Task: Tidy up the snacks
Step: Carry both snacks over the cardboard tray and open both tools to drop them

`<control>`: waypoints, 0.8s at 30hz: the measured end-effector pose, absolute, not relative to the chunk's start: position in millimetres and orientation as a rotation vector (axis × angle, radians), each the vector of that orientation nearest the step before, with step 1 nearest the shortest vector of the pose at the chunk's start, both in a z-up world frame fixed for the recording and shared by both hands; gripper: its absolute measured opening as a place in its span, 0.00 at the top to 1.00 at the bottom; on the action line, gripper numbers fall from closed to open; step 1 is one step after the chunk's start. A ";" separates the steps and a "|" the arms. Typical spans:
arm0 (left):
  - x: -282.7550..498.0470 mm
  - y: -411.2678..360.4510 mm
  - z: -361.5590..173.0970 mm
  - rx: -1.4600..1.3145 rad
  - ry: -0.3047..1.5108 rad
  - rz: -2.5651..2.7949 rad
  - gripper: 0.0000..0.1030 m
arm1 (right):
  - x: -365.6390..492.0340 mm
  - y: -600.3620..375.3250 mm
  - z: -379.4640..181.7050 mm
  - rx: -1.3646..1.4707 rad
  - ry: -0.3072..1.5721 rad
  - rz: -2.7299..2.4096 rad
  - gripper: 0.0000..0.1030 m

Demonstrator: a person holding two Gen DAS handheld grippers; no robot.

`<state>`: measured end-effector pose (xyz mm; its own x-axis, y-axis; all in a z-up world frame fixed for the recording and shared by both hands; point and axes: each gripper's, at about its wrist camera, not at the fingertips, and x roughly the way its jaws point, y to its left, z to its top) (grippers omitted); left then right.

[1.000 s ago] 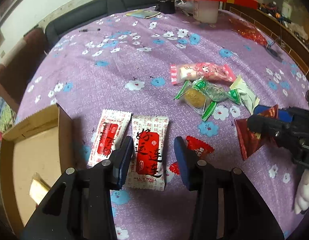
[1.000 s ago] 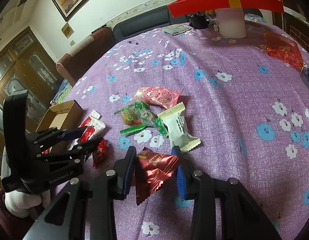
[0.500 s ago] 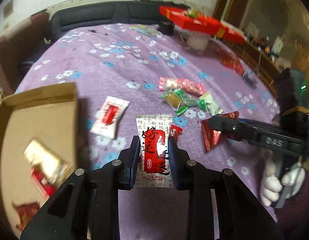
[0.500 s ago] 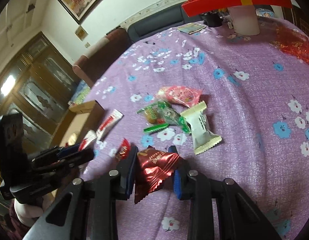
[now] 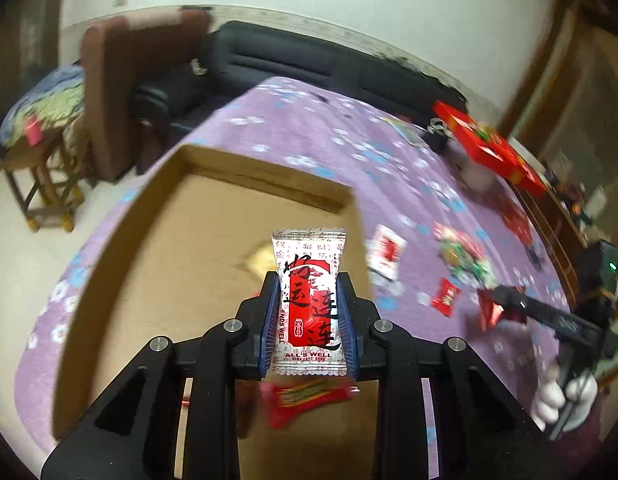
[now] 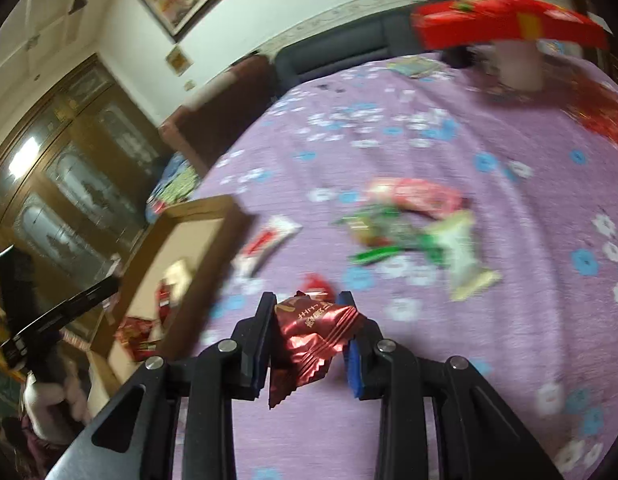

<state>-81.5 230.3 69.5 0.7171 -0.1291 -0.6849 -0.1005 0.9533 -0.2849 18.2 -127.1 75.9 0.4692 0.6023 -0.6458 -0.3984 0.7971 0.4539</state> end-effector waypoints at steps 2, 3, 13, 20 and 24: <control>-84.0 245.7 64.2 -0.353 0.779 0.010 0.74 | 13.1 -98.6 84.6 0.208 0.894 0.662 0.67; -85.2 253.1 60.9 -0.374 0.783 0.019 0.74 | 10.9 -83.7 87.6 0.187 0.898 0.682 0.67; -89.6 290.0 46.6 -0.445 0.795 0.033 0.73 | 5.0 32.0 82.5 0.076 0.972 0.796 0.68; -98.2 305.6 42.8 -0.527 0.785 0.003 0.60 | 4.9 77.1 75.4 0.023 1.003 0.821 0.67; -109.2 313.8 46.1 -0.567 0.760 -0.010 0.55 | 5.7 93.5 70.2 0.035 1.019 0.835 0.64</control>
<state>-109.2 313.8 46.1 0.7325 -0.2081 -0.6482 -0.1912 0.8509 -0.4892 5.7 93.5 70.2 0.2505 0.6289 -0.7361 -0.5984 0.6982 0.3929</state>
